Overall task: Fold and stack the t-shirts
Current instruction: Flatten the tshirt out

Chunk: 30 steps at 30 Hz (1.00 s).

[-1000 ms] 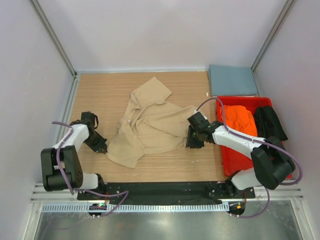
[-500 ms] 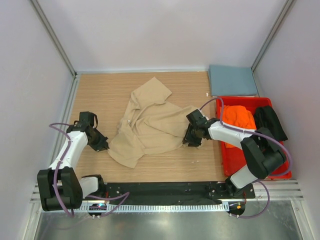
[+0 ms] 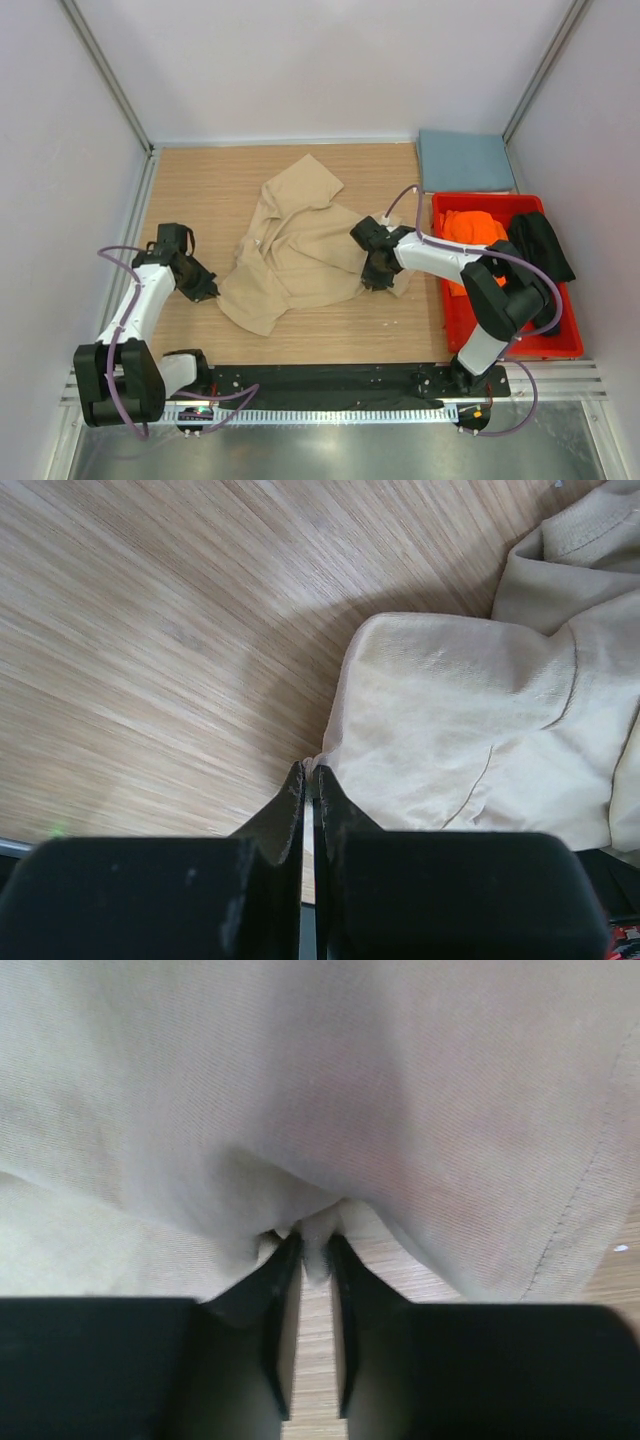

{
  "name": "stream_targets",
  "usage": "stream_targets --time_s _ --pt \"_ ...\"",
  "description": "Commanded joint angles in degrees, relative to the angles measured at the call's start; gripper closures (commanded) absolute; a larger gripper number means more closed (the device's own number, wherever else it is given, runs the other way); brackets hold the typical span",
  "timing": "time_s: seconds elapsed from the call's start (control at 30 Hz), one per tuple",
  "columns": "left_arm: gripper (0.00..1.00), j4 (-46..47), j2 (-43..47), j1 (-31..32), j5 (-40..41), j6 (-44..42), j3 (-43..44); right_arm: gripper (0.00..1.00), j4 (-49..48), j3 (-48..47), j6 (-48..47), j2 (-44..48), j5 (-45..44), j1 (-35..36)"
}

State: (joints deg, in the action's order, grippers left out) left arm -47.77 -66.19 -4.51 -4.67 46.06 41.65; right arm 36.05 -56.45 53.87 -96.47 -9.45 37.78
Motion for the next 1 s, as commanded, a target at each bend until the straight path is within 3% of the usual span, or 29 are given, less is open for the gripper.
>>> stream_targets --time_s 0.0,0.07,0.1,0.3,0.43,0.57,0.6,0.7,0.73,0.8,0.83,0.9,0.97 --pt "1.0 1.3 1.9 0.2 -1.1 -0.7 0.4 0.82 1.7 3.5 1.8 -2.1 -5.0 0.3" --pt "1.0 1.1 1.9 0.2 -1.1 -0.8 0.7 0.9 0.4 4.6 1.2 -1.3 -4.1 0.3" --pt "1.0 1.1 1.9 0.2 -1.0 -1.0 1.0 0.99 -0.5 4.9 1.1 -0.7 -4.1 0.3" --pt "1.0 -1.8 1.0 0.1 -0.4 -2.7 9.6 0.99 2.4 3.9 -3.0 9.4 -7.4 -3.1" --pt "1.0 3.7 -1.9 0.0 -5.3 -4.4 20.3 0.99 -3.4 -5.2 -11.6 15.7 -6.6 -11.2" --pt "1.0 15.7 -7.5 0.1 -11.5 -2.7 35.8 0.99 -6.8 -26.3 -17.4 9.3 3.0 -20.6" --pt "1.0 19.6 -10.5 0.1 -12.3 -0.8 44.7 0.99 -6.1 -37.6 -18.3 5.4 3.9 -21.5" --pt "1.0 23.1 -16.7 0.0 -12.9 0.3 60.4 0.99 -3.2 -55.4 -21.3 -0.2 7.4 -23.8" --pt "1.0 24.8 -17.7 0.0 -12.4 0.4 69.9 0.99 -2.2 -66.8 -21.6 -3.5 8.3 -24.2" --pt "1.0 25.7 -20.2 -0.1 -10.5 0.1 79.8 0.99 -0.2 -80.8 -21.4 -5.6 11.5 -24.9" --pt "1.0 25.5 -20.8 -0.1 -9.5 0.0 88.8 0.99 0.0 -83.6 -21.3 -5.6 12.0 -25.0" --pt "1.0 25.4 -21.5 -1.4 -8.1 -0.3 95.4 0.99 -2.8 -85.7 -20.1 -3.2 13.9 -25.0" --pt "1.0 25.8 -19.9 -2.6 -6.9 -1.0 99.9 0.99 -6.1 -81.3 -19.6 3.3 16.1 -25.0"
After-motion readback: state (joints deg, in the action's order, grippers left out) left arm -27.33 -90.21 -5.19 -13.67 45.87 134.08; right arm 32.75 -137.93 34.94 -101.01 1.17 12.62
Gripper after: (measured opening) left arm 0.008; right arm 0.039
